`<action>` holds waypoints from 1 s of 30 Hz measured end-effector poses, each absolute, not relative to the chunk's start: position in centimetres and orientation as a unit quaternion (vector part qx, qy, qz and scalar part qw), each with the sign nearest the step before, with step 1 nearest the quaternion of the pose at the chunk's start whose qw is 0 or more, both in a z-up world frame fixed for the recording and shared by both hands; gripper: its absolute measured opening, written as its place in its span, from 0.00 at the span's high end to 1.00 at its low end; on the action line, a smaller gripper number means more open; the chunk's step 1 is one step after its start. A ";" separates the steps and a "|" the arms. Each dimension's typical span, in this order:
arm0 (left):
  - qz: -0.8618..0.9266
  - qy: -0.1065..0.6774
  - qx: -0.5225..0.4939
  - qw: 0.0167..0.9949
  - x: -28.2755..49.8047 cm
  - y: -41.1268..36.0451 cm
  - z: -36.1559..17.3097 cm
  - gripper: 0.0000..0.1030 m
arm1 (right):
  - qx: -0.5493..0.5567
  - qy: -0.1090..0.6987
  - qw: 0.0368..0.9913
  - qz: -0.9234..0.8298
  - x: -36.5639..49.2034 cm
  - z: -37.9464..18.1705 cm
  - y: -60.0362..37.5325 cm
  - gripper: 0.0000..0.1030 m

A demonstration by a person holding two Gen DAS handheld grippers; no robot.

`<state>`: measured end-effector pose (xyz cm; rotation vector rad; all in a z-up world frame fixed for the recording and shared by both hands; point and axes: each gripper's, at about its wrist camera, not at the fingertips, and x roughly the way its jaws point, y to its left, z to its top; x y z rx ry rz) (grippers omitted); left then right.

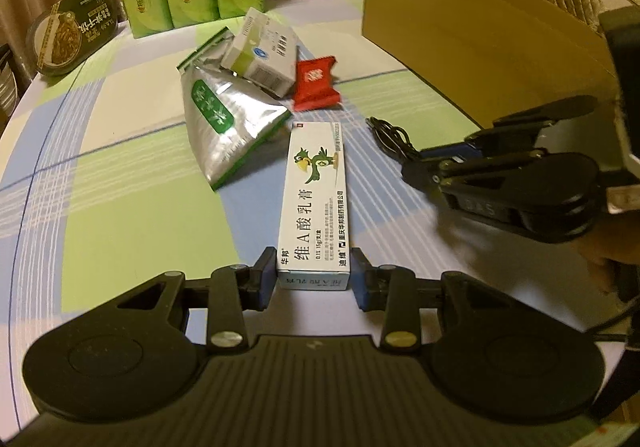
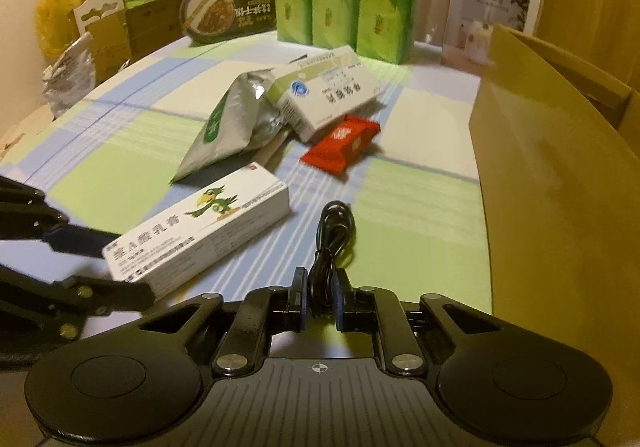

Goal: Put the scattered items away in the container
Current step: 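Grasp the white ointment box with the left tool while the right tool grasps the black cable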

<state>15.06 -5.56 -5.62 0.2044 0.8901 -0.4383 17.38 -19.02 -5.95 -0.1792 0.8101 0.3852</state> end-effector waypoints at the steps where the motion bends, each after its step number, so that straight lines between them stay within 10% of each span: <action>1: -0.212 0.428 0.097 0.873 14.4 -5.7 -5.5 0.68 | -0.085 0.395 0.895 0.188 16.6 -5.8 -19.2 0.91; 30: -0.232 0.426 0.121 0.866 12.2 -9.3 -5.6 0.60 | -0.067 0.410 0.893 0.175 10.1 -5.4 -21.7 0.89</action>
